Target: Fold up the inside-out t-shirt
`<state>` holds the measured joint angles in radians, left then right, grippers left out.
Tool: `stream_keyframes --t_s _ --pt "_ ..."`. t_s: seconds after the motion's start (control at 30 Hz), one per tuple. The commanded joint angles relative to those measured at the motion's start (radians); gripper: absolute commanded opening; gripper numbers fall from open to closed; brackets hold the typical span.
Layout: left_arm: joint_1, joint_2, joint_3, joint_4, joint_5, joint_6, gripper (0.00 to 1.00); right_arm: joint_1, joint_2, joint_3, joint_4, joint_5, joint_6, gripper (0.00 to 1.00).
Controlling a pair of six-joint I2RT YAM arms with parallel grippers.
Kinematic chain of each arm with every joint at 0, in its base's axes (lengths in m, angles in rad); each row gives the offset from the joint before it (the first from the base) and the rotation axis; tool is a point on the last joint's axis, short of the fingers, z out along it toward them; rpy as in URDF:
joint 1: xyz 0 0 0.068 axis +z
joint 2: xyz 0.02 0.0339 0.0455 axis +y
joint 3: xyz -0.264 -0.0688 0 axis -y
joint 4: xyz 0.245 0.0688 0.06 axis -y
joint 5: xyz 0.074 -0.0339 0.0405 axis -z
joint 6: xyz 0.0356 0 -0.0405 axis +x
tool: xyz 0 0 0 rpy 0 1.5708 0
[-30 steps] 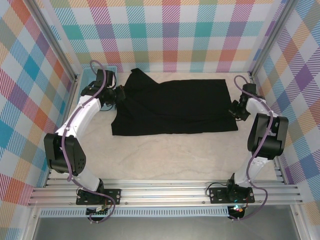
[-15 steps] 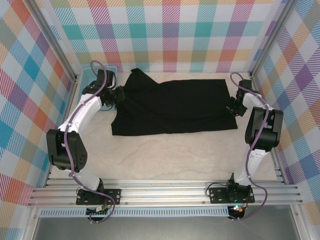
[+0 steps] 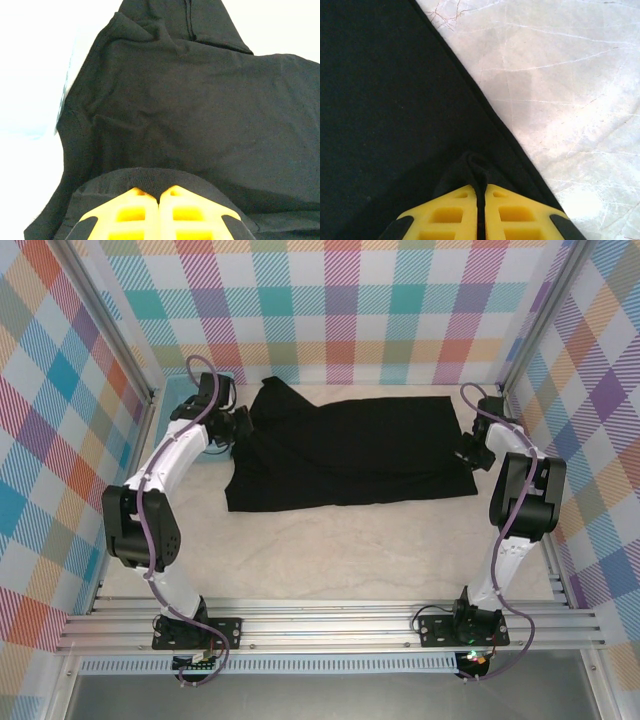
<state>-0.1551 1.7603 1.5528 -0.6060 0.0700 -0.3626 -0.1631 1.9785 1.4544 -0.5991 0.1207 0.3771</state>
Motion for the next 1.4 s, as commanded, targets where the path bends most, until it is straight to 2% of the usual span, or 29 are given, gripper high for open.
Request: stream_keyframes --t_s 0.0,0.23,0.5,0.6,0.73,0.87,1.0,1.2,1.37 --pt "0.015 0.014 0.052 0.008 0.008 0.000 0.00 -0.005 0.021 0.048 -0.005 0.018 -0.008 0.12" --pt "0.019 0.061 0.103 -0.004 -0.006 0.008 0.00 -0.005 0.080 0.117 0.008 -0.031 0.012 0.15" --pt "0.019 0.111 0.150 -0.018 -0.017 0.014 0.00 -0.004 0.102 0.215 -0.019 -0.061 -0.004 0.31" --pt "0.018 0.116 0.162 -0.024 -0.034 0.020 0.00 -0.006 0.051 0.191 -0.012 -0.060 -0.020 0.37" --pt "0.019 0.114 0.164 -0.022 -0.038 0.025 0.00 0.000 -0.051 0.055 0.036 -0.141 -0.019 0.43" --pt "0.019 0.118 0.170 -0.021 -0.022 0.022 0.00 0.015 -0.105 -0.094 0.091 -0.239 0.005 0.42" --pt "0.019 0.117 0.173 -0.026 -0.024 0.028 0.00 0.031 -0.086 -0.130 0.107 -0.293 0.009 0.34" --pt "0.020 0.113 0.173 -0.027 -0.026 0.031 0.00 0.036 0.021 -0.030 0.104 -0.312 -0.002 0.26" --pt "0.027 0.108 0.172 -0.026 -0.032 0.031 0.00 0.031 0.123 0.069 0.065 -0.233 -0.011 0.20"
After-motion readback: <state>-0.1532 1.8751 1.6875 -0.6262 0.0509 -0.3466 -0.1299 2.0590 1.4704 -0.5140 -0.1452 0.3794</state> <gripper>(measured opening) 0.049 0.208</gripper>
